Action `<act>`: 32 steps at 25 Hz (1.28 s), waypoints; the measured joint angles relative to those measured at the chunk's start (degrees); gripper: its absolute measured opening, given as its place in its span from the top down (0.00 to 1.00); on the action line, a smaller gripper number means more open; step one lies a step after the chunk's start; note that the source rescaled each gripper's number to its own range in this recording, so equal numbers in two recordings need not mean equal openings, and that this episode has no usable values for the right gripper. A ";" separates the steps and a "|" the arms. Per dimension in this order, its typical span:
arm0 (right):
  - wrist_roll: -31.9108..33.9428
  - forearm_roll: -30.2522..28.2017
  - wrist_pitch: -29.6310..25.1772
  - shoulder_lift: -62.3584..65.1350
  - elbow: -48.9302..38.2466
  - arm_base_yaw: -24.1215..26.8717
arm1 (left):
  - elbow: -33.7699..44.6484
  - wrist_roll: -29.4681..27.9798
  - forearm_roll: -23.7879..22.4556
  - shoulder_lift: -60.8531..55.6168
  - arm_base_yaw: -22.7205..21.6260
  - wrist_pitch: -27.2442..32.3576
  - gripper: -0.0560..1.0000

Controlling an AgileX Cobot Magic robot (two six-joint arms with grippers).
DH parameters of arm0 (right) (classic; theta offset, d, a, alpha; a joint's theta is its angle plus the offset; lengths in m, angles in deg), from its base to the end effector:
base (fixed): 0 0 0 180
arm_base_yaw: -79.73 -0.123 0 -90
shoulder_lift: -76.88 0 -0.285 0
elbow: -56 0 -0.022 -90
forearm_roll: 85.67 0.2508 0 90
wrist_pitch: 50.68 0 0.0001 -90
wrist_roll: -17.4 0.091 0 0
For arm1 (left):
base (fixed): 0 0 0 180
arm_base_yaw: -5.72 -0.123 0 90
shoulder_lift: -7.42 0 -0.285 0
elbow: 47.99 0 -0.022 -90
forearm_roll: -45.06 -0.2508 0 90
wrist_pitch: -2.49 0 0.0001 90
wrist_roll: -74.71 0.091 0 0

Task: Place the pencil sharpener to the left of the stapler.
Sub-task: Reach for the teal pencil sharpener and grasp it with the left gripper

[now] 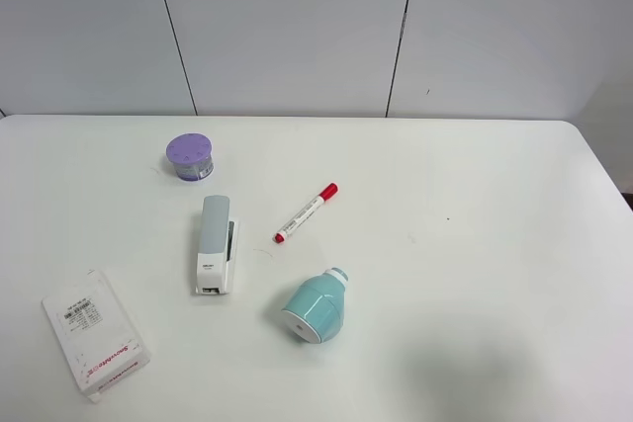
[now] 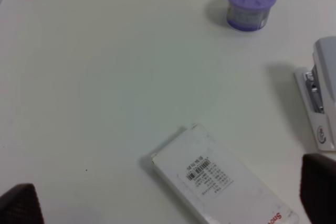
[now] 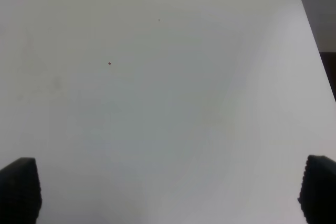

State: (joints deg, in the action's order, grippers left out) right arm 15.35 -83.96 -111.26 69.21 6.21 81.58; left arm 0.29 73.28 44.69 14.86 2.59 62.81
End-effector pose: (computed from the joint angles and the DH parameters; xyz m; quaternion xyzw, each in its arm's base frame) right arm -0.0025 0.0024 0.2717 -0.0019 0.8572 -0.0026 0.5149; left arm -0.0061 0.0002 0.2793 -0.0339 0.8476 0.0111 0.5295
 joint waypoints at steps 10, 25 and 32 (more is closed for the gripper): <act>0.00 0.00 0.00 0.00 0.00 0.00 | -2.90 0.00 1.26 3.20 0.05 -3.19 0.00; 0.00 0.00 0.00 0.00 0.00 0.00 | -15.52 20.30 30.91 45.44 1.91 -11.01 0.00; 0.00 0.00 0.00 0.00 0.00 0.00 | -15.52 15.86 25.24 46.62 14.91 -11.37 0.00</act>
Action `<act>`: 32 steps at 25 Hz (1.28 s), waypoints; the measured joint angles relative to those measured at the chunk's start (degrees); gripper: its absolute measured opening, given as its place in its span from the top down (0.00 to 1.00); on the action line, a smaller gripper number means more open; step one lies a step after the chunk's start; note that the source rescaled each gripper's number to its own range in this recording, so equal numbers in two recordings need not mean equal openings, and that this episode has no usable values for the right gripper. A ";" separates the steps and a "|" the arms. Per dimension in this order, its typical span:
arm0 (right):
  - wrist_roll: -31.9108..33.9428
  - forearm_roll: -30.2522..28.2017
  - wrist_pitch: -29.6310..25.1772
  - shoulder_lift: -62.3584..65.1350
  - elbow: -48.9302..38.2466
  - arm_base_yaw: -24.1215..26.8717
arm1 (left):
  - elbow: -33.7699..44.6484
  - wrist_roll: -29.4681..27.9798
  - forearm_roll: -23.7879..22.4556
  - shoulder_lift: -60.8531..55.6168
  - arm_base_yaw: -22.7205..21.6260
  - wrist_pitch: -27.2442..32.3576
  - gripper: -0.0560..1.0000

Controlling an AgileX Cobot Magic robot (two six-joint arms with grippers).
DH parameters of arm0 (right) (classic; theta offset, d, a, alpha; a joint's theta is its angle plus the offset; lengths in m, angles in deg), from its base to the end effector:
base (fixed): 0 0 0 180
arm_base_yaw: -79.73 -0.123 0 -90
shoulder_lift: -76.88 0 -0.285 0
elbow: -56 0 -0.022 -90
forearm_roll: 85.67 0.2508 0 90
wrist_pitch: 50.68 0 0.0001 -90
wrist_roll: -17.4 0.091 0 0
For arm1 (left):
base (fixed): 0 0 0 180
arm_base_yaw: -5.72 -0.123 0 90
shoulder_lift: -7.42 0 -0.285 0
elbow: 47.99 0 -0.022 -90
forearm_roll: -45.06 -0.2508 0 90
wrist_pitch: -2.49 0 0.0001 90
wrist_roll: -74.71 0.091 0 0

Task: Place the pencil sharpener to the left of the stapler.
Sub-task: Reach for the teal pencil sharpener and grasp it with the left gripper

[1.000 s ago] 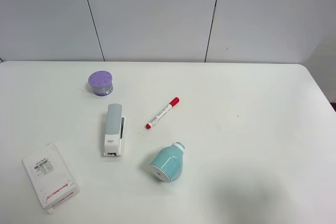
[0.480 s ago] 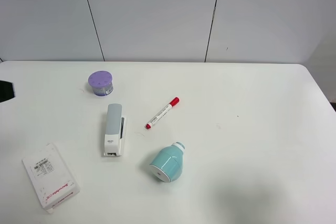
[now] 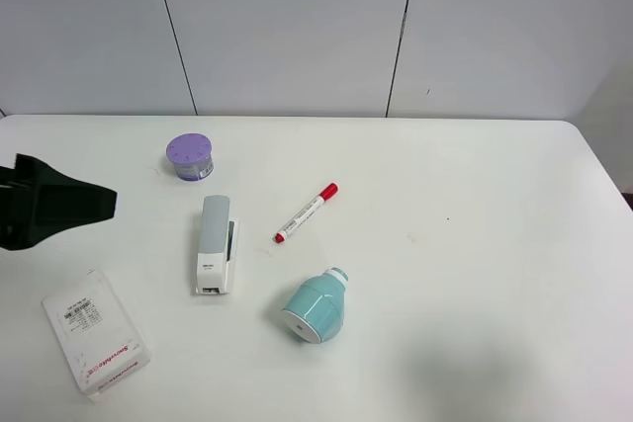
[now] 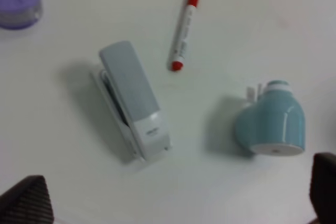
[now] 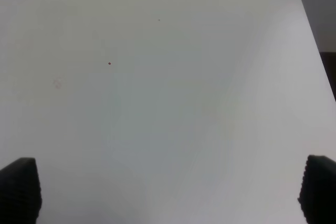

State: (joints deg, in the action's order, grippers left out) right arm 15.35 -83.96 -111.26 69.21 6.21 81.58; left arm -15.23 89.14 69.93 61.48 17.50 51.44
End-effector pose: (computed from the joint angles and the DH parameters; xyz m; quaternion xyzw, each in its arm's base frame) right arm -0.0025 0.0024 0.2717 -0.0019 0.8572 -0.0026 0.5149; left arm 0.1360 -0.0579 0.3307 0.1371 0.8970 -0.1951 0.3722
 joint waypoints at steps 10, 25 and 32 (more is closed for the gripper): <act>0.00 0.00 0.00 0.00 0.00 0.00 | 0.00 -7.94 -7.46 15.07 20.71 -11.17 0.00; 0.00 0.00 0.00 0.00 0.00 0.00 | -1.43 -7.43 -5.42 31.93 36.57 -20.88 0.00; 0.00 0.00 0.00 0.00 0.00 0.00 | -7.12 -7.43 -5.48 41.10 36.92 -19.90 0.00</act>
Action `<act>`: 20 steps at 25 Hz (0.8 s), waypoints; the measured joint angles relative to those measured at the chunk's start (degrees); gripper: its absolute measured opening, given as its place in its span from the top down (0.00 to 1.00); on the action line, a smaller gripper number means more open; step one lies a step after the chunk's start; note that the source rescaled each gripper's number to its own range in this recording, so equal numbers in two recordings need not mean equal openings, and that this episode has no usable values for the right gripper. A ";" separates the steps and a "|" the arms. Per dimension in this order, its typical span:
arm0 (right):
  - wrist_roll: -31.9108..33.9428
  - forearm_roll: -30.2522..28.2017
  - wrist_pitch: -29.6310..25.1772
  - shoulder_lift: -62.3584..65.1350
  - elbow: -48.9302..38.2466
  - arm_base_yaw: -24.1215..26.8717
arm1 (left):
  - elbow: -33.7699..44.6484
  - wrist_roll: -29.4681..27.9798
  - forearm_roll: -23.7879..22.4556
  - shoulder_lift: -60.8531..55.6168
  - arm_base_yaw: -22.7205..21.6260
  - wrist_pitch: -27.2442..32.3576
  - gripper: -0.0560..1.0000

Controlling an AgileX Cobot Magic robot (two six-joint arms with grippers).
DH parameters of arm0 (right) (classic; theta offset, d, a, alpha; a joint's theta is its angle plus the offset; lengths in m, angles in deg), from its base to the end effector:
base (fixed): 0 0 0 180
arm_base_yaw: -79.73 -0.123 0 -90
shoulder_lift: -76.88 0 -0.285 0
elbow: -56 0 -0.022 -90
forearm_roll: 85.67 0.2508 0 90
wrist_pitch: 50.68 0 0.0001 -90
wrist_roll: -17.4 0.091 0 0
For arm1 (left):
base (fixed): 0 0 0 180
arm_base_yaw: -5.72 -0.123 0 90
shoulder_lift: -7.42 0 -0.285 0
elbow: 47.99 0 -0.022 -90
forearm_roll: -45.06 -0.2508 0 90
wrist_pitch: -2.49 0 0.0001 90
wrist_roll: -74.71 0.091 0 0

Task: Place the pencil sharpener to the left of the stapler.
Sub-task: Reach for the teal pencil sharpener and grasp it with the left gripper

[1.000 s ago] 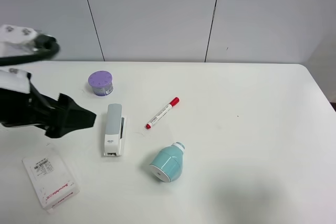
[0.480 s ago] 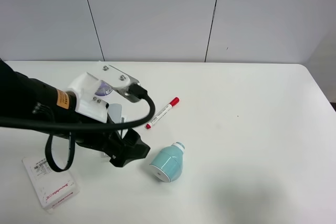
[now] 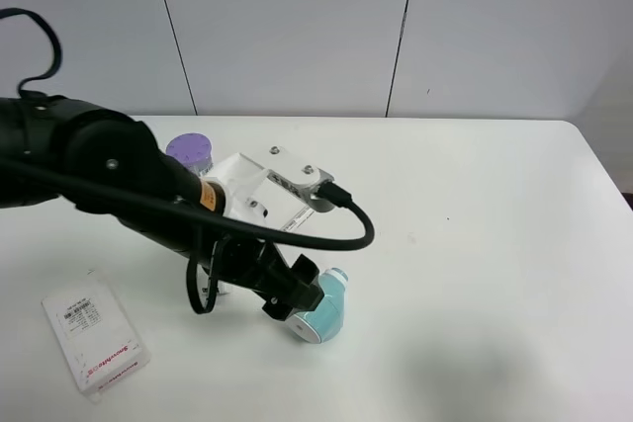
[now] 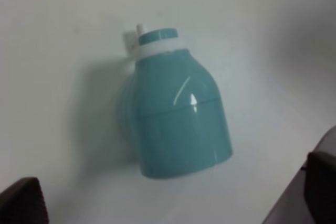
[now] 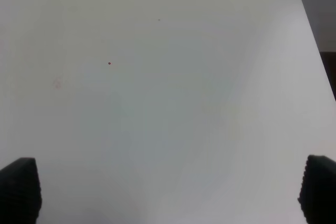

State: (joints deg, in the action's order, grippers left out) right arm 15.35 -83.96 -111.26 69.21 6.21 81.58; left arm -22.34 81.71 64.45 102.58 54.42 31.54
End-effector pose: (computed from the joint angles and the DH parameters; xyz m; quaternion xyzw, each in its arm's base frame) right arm -0.0025 0.0024 0.2717 -0.0019 0.8572 -0.0026 0.5149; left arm 0.1864 -0.2345 0.2207 0.3378 0.8980 -0.2008 0.1978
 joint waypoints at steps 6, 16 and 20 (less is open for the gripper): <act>0.00 0.00 0.00 0.00 0.00 0.00 | -5.47 0.00 -0.25 6.85 1.21 1.16 0.00; 0.00 0.00 0.00 0.00 0.00 0.00 | -7.07 0.12 -0.97 15.15 1.91 0.35 0.00; 0.00 0.00 0.00 0.00 0.00 0.00 | -7.13 0.12 -1.05 17.16 1.91 -0.98 0.00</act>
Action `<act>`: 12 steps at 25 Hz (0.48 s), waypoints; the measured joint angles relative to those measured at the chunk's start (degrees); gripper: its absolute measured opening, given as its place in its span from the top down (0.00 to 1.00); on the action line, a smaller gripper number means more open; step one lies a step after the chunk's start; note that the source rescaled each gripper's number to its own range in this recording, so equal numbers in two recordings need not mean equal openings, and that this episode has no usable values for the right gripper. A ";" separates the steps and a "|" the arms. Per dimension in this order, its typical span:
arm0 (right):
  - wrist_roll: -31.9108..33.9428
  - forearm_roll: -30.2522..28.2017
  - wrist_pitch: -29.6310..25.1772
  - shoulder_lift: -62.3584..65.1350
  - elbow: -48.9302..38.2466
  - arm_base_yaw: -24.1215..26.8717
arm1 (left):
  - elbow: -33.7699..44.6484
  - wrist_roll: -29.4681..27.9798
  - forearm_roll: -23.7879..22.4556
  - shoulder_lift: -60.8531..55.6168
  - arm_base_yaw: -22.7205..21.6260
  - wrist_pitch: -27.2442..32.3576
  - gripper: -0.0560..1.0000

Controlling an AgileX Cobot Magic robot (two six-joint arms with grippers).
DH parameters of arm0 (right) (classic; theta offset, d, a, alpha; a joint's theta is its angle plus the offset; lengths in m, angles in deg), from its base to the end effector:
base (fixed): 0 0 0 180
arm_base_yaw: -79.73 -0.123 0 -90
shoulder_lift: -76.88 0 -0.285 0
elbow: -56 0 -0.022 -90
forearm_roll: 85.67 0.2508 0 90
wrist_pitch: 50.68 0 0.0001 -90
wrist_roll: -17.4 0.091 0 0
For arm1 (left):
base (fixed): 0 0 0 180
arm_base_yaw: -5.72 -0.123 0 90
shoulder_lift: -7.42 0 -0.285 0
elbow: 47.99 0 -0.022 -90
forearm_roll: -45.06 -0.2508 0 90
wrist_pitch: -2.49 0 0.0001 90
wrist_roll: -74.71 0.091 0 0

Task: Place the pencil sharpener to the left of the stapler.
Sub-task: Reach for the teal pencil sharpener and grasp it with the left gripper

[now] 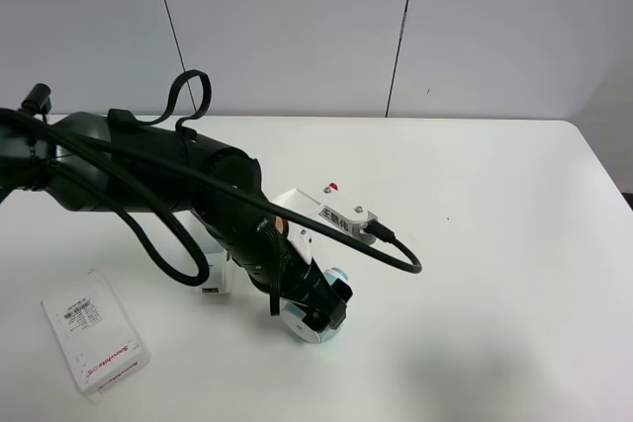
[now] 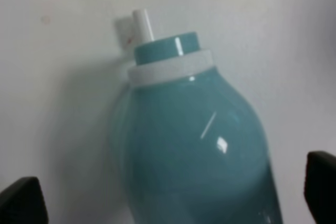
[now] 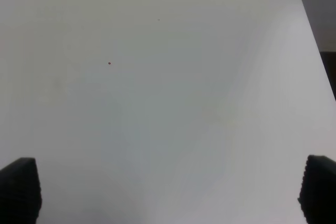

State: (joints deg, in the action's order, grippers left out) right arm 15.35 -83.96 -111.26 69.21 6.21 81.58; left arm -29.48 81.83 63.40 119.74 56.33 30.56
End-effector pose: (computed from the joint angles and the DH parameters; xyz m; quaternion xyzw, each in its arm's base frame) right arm -0.0025 0.0024 0.2717 -0.0019 0.8572 -0.0026 0.5149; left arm 0.2094 -0.2763 0.1560 0.3595 0.9101 -0.1594 0.1310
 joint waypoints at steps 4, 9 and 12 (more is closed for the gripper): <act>0.00 0.00 0.00 0.00 0.00 0.00 | -0.15 0.00 0.00 1.29 0.00 -0.65 0.00; 0.00 0.00 0.00 0.00 0.00 0.00 | -3.28 0.00 0.00 4.40 0.00 0.90 0.00; 0.00 0.00 0.00 0.00 0.00 0.00 | -4.51 0.00 -0.11 5.86 0.30 1.60 0.00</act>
State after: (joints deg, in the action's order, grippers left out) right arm 15.35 -83.96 -111.26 69.21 6.21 81.58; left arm -33.99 81.83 63.29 125.60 56.64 32.16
